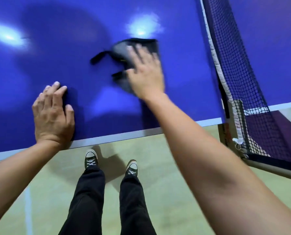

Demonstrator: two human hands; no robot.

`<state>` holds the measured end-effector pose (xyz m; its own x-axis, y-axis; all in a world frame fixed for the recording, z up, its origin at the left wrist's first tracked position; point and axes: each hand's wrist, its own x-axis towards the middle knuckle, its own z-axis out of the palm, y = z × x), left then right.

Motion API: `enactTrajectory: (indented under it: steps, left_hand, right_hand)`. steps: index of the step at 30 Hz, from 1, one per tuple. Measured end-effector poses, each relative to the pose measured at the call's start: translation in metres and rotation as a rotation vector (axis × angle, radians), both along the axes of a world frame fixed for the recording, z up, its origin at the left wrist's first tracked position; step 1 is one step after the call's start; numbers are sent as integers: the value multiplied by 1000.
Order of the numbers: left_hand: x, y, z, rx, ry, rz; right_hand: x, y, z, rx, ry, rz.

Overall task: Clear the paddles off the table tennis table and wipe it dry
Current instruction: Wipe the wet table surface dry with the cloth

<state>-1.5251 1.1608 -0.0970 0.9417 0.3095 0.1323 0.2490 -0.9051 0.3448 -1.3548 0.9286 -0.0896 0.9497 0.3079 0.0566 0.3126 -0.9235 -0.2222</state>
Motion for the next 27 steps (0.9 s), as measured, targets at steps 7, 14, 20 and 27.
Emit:
enactTrajectory:
  steps: [7, 14, 20, 27]
  left_hand:
    - [0, 3, -3, 1, 13, 3]
    - [0, 4, -4, -18, 3, -3]
    - [-1, 7, -4, -26, 2, -23]
    - [-3, 7, -6, 6, 16, -31]
  right_hand:
    - [14, -173, -1, -9, 45, -389]
    - [-73, -34, -4, 41, -64, -247]
    - [-126, -14, -7, 116, -51, 126]
    - [-106, -170, -9, 44, -23, -435]
